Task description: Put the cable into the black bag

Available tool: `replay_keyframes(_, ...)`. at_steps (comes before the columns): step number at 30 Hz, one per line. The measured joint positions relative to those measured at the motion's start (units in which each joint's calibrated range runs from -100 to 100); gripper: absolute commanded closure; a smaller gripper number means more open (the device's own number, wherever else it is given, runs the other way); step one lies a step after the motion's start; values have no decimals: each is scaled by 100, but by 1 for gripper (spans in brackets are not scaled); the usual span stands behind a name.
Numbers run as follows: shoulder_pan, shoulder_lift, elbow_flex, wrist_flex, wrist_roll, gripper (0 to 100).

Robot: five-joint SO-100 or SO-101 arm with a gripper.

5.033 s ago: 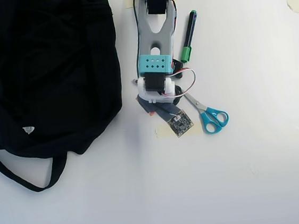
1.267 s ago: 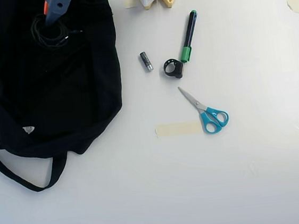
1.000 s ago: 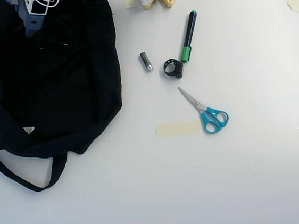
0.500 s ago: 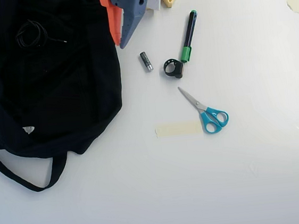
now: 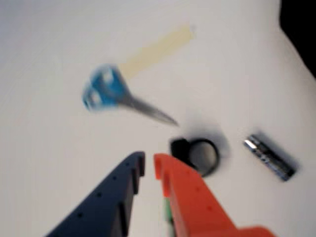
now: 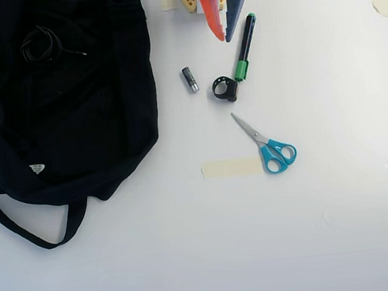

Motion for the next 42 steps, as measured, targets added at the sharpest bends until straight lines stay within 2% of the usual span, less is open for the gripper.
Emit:
replay_keyframes(4,-59,-672,1101,0,947,98)
replay_keyframes(7,-51,-1146,1934,0,1211,98)
replay_keyframes(16,-7,-2848,3695,0,1309,98)
replay_keyframes(25,-7,-2922,4615,112,1333,98)
replay_keyframes(42,-44,-2922,4646,112,1333,98)
